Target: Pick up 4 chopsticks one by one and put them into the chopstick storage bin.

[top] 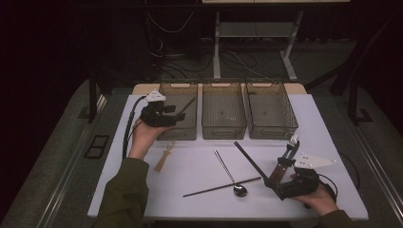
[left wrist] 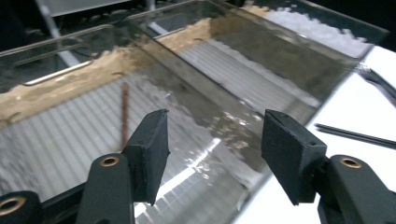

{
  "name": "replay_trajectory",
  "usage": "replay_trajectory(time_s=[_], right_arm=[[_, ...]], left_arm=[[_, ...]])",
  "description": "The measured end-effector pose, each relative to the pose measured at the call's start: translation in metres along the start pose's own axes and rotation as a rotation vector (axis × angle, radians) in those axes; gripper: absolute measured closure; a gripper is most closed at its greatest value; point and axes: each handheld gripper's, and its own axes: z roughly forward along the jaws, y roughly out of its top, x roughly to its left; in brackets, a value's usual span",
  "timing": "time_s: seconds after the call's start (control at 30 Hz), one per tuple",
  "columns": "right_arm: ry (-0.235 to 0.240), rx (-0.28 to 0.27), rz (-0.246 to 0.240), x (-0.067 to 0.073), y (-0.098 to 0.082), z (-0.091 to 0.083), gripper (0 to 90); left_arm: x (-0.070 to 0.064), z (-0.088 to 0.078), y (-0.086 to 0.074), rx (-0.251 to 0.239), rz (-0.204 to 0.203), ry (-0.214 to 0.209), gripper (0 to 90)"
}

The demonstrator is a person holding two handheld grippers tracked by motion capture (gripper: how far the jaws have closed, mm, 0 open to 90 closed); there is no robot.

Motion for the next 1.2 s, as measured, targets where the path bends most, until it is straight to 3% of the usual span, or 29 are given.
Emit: replay_trajectory(time_s=[0.13,0.23,0.47,0.87,1.1,1.2], right_arm=[[-0.031,-0.004,0.006,0.0,-0.001,0.002,0.9],[-0.047,0.02,-0.002,0.001,-0.003,0.003,0.9],[-0.05,0.038,-0.016,0.0,-0.004,0.004,0.9],[-0.052,0.028,-0.005,-0.001,-0.001,0.004,0.9],[-0.055,0.031,-0.008,0.0,-0.002,0.004,0.9],[-0.055,0.035,-0.012,0.0,-0.002,0.004,0.9]], left_arm=[[-0.012,-0.007,-0.005,-0.006,0.017,-0.032,37.1],[-0.023,-0.011,-0.011,0.002,0.062,-0.054,32.1],[-0.043,-0.015,-0.025,0.005,0.091,-0.1,25.5],[-0.069,-0.021,-0.051,0.01,0.119,-0.137,16.3],[-0.087,-0.023,-0.06,0.02,0.168,-0.148,12.7],[-0.093,-0.023,-0.063,0.015,0.166,-0.172,12.7]])
